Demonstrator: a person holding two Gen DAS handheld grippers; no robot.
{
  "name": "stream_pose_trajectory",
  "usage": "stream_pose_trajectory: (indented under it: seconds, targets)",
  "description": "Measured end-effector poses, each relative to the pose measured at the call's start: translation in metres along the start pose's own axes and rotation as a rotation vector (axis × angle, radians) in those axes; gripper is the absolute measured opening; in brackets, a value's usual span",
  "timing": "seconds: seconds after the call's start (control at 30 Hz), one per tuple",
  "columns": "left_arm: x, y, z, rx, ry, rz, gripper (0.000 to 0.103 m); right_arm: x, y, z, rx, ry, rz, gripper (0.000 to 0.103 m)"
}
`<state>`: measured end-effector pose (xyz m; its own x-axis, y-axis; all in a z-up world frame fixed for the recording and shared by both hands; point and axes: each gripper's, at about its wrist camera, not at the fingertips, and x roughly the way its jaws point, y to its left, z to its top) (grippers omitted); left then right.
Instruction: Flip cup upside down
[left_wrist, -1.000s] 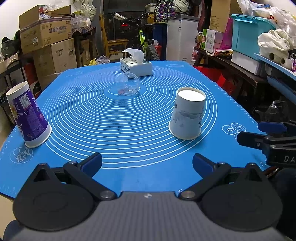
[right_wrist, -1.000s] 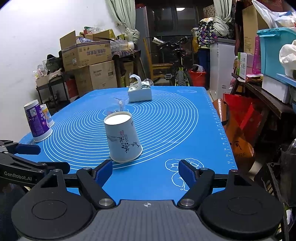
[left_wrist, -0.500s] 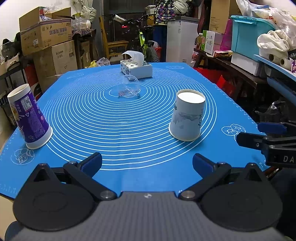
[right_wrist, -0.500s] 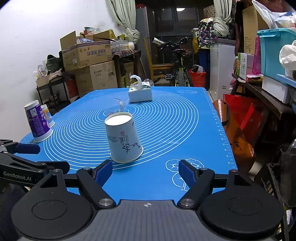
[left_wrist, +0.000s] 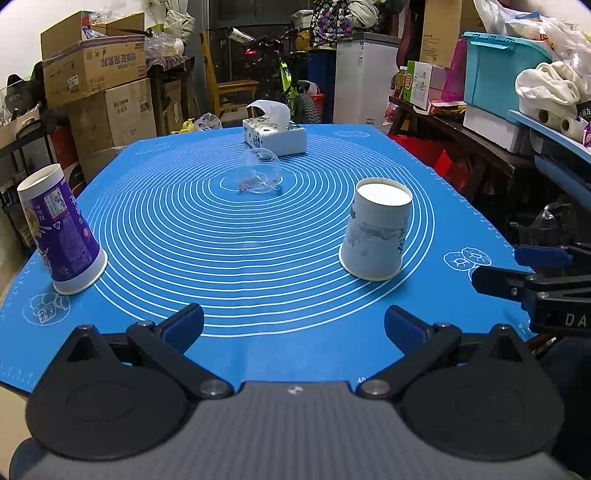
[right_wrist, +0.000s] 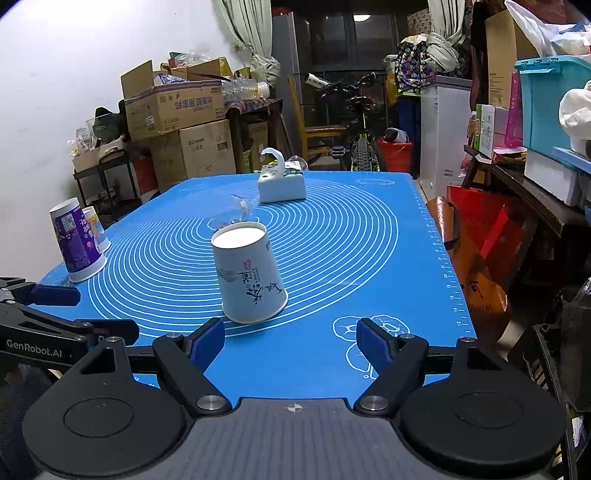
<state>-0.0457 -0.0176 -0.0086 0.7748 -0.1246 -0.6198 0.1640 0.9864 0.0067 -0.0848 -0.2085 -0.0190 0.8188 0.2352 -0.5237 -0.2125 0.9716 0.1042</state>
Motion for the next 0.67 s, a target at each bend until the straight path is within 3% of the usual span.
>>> stream_pose_trajectory:
  seconds: [0.67]
  targets:
    - [0.0007, 0.0046, -0.0001, -0.001, 0.002, 0.009, 0.103, 0.0008, -0.0003, -0.0003, 0.001, 0.003, 0.001, 0.081]
